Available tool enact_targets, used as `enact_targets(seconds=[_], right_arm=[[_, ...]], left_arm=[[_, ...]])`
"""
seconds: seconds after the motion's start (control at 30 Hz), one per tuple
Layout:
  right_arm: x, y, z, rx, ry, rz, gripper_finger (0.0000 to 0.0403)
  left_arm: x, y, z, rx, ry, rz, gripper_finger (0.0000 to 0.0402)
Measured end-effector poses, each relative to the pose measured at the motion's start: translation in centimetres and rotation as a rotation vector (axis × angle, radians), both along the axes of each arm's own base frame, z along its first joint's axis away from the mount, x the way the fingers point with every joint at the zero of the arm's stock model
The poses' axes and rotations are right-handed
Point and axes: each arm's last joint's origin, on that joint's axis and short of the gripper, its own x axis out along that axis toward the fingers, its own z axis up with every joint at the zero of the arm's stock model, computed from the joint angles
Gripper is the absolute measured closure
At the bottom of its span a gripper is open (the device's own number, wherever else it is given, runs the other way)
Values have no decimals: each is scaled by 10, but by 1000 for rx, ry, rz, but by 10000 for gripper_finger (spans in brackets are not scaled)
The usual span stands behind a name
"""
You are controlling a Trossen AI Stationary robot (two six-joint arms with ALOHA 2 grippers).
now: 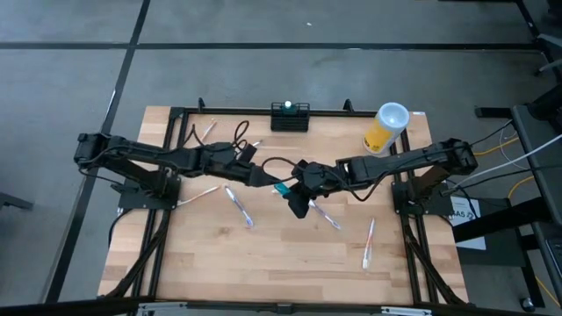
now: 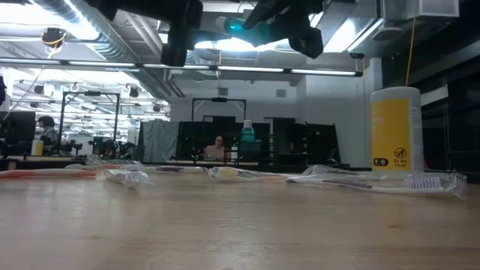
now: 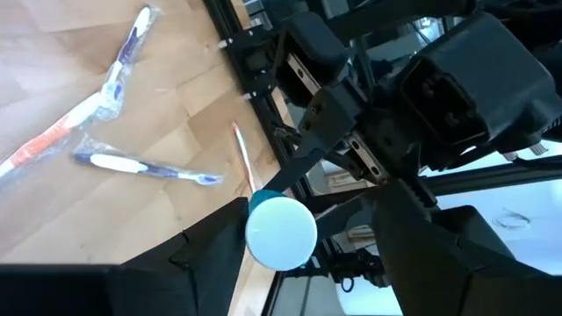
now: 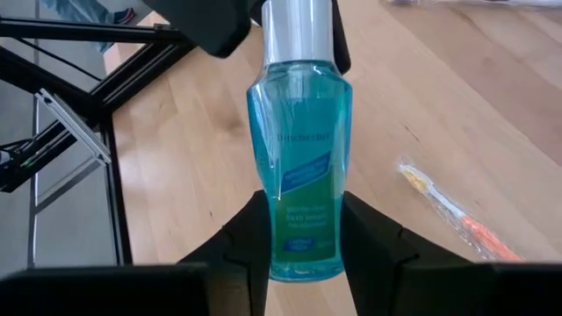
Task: Pick & Place toothbrushing station
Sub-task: Put the blue mouthwash into the black wire organizer bin
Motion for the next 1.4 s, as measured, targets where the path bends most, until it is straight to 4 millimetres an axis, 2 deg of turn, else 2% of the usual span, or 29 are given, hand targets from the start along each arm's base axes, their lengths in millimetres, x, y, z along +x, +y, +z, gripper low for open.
enact_targets(seconds=[0.17,0.7,1.2,1.4], right_arm=[[0,0,0,-7,-2,2,291],[-1,1,1,-10,-3,4,291],[-1,8,1,-17,-18,-10,290],[-2,11,2,-16,-23,-7,271]], left_arm=[[0,0,-1,-14,17,2,186],[-1,1,-3,-13,31,30,297],[-1,1,-2,10,27,64,307],[-1,2,-2,28,25,94,308]])
